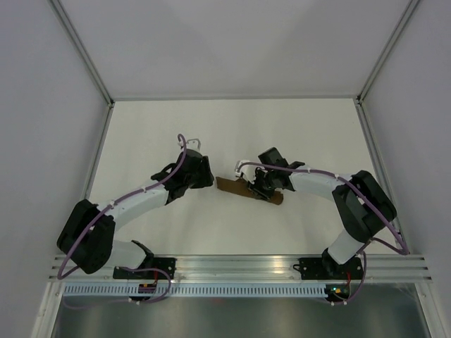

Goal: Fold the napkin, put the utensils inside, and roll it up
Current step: Roll the napkin with the utensil

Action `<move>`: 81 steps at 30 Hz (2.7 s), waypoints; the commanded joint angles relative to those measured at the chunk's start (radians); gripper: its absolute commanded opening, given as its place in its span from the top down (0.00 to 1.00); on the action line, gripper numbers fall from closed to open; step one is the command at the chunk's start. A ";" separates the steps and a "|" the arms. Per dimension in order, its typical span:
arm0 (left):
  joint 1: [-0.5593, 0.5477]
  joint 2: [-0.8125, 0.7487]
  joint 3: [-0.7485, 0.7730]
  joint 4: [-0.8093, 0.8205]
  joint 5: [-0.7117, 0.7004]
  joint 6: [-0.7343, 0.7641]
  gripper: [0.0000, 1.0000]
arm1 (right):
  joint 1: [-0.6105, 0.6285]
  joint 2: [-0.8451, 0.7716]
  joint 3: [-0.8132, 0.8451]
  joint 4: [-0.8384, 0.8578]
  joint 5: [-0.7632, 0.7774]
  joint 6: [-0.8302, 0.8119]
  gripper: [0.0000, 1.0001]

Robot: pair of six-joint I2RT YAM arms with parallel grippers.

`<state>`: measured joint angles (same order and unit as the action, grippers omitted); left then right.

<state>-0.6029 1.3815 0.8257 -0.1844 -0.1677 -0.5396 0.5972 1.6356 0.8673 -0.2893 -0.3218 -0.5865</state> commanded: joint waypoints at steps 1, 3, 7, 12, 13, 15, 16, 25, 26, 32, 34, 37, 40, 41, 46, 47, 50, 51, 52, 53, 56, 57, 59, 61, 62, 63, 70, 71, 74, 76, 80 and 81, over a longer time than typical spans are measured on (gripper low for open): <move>-0.038 -0.056 -0.129 0.150 -0.042 -0.230 0.43 | -0.004 0.104 0.038 -0.077 -0.017 0.102 0.85; -0.092 -0.055 -0.163 0.238 -0.075 -0.294 0.42 | -0.005 0.133 0.065 -0.088 -0.029 0.122 0.85; -0.172 -0.004 -0.195 0.347 -0.180 -0.388 0.41 | -0.004 0.219 0.143 -0.116 -0.057 0.201 0.85; -0.242 0.065 -0.181 0.422 -0.312 -0.477 0.39 | -0.004 0.265 0.203 -0.128 -0.086 0.272 0.85; -0.244 0.094 -0.177 0.434 -0.306 -0.487 0.39 | -0.005 0.276 0.211 -0.131 -0.097 0.283 0.85; -0.253 0.122 -0.162 0.413 -0.334 -0.526 0.39 | -0.005 0.283 0.225 -0.128 -0.108 0.318 0.85; -0.270 0.138 -0.151 0.407 -0.351 -0.539 0.39 | -0.004 0.291 0.231 -0.126 -0.112 0.327 0.85; -0.288 0.229 -0.149 0.500 -0.405 -0.649 0.36 | -0.005 0.325 0.251 -0.102 -0.140 0.409 0.85; -0.290 0.246 -0.142 0.497 -0.412 -0.663 0.36 | -0.005 0.328 0.251 -0.096 -0.146 0.418 0.85; -0.290 0.278 -0.129 0.459 -0.440 -0.721 0.37 | -0.005 0.334 0.265 -0.091 -0.175 0.456 0.85; -0.291 0.281 -0.123 0.433 -0.460 -0.749 0.37 | -0.005 0.337 0.269 -0.090 -0.192 0.473 0.85; -0.290 0.289 -0.111 0.389 -0.477 -0.755 0.38 | -0.004 0.343 0.276 -0.085 -0.207 0.487 0.85; -0.290 0.303 -0.096 0.359 -0.486 -0.767 0.39 | -0.005 0.349 0.280 -0.079 -0.215 0.494 0.85; -0.290 0.306 -0.097 0.365 -0.486 -0.770 0.40 | -0.005 0.348 0.282 -0.079 -0.221 0.498 0.85; -0.285 0.333 -0.077 0.365 -0.489 -0.769 0.40 | -0.007 0.356 0.285 -0.083 -0.237 0.504 0.85; -0.284 0.344 -0.070 0.361 -0.489 -0.769 0.40 | -0.007 0.356 0.285 -0.086 -0.240 0.505 0.85; -0.278 0.359 -0.063 0.367 -0.489 -0.770 0.41 | -0.008 0.356 0.288 -0.090 -0.253 0.507 0.85; -0.276 0.364 -0.059 0.365 -0.484 -0.770 0.41 | -0.010 0.356 0.288 -0.090 -0.257 0.507 0.85; -0.271 0.367 -0.059 0.365 -0.486 -0.773 0.42 | -0.010 0.356 0.289 -0.091 -0.263 0.507 0.85; -0.268 0.369 -0.057 0.373 -0.486 -0.772 0.44 | -0.010 0.357 0.289 -0.094 -0.264 0.508 0.84; -0.262 0.376 -0.047 0.364 -0.486 -0.758 0.50 | -0.014 0.357 0.291 -0.100 -0.280 0.507 0.84; -0.261 0.378 -0.042 0.362 -0.484 -0.754 0.50 | -0.017 0.356 0.292 -0.102 -0.284 0.507 0.84; -0.256 0.384 -0.031 0.356 -0.474 -0.740 0.53 | -0.023 0.356 0.297 -0.108 -0.302 0.507 0.83; -0.252 0.399 -0.017 0.336 -0.464 -0.729 0.57 | -0.028 0.352 0.300 -0.114 -0.309 0.504 0.79; -0.248 0.404 -0.001 0.323 -0.460 -0.724 0.60 | -0.031 0.349 0.302 -0.116 -0.309 0.501 0.78; -0.245 0.409 0.007 0.301 -0.454 -0.718 0.63 | -0.033 0.348 0.303 -0.120 -0.309 0.498 0.73; -0.198 0.435 0.041 0.255 -0.383 -0.616 0.76 | -0.057 0.302 0.311 -0.151 -0.310 0.479 0.35; -0.192 0.439 0.055 0.246 -0.362 -0.600 0.76 | -0.063 0.290 0.312 -0.157 -0.312 0.475 0.30; -0.160 0.441 0.075 0.237 -0.320 -0.527 0.77 | -0.088 0.264 0.315 -0.172 -0.322 0.467 0.26; -0.146 0.441 0.085 0.234 -0.297 -0.459 0.77 | -0.103 0.251 0.323 -0.191 -0.336 0.459 0.26; -0.106 0.459 0.154 0.211 -0.190 -0.324 0.76 | -0.169 0.213 0.343 -0.223 -0.372 0.442 0.25; -0.089 0.474 0.168 0.211 -0.164 -0.257 0.76 | -0.181 0.204 0.348 -0.229 -0.375 0.441 0.25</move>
<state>-0.7265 1.8137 0.9451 0.0952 -0.4343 -1.0054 0.4610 1.9072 1.1831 -0.4553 -0.6739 -0.1326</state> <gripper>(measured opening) 0.343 0.743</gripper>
